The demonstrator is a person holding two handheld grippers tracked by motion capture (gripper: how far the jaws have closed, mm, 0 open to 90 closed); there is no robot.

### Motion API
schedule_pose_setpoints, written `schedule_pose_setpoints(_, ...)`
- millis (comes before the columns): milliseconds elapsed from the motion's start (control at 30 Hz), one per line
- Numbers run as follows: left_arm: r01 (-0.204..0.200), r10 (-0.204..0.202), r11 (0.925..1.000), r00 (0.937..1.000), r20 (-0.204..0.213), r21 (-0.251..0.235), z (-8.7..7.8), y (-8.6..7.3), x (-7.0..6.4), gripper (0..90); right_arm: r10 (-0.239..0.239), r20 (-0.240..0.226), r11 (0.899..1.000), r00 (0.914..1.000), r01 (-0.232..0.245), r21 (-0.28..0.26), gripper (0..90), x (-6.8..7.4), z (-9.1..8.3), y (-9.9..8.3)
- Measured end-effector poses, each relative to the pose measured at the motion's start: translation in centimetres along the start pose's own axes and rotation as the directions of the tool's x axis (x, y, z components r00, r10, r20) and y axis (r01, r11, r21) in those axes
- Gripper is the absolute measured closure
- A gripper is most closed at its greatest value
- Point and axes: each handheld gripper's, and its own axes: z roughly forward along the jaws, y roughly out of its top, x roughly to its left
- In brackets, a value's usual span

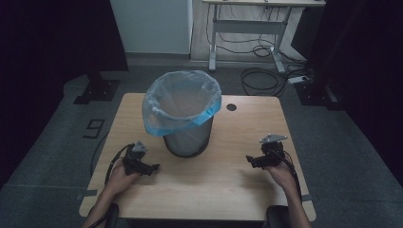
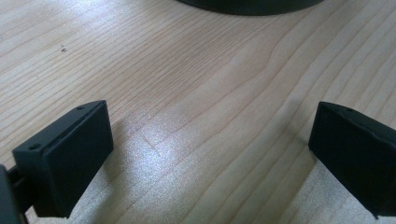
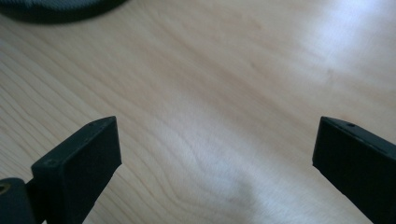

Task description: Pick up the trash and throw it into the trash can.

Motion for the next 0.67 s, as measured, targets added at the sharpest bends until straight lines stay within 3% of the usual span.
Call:
schedule_pose_setpoints(200, 0.0, 0.0, 1.0, 1.0, 0.0, 0.0, 0.0, 0.0, 0.0, 0.0, 0.018, 0.003, 0.999, 0.9998, -0.018, 0.031, 0.0, 0.5, 1.7, -2.3)
schedule_pose_setpoints(300, 0.0, 0.0, 1.0, 1.0, 0.0, 0.0, 0.0, 0.0, 0.0, 0.0, 0.031, -0.017, 0.996, 0.9994, -0.03, 0.086, 0.0, 0.7, 2.6, -3.0)
schedule_pose_setpoints(467, 0.0, 0.0, 1.0, 1.0, 0.0, 0.0, 0.0, 0.0, 0.0, 0.0, 0.041, -0.031, 0.999, 0.9986, -0.041, -0.001, 0.0, 1.3, 3.3, -3.8)
schedule_pose_setpoints(667, 0.0, 0.0, 1.0, 1.0, 0.0, 0.001, 0.0, 0.0, 0.0, 0.0, 0.041, -0.03, 0.999, 0.9987, -0.041, -0.002, 0.0, 1.3, 3.3, -3.8)
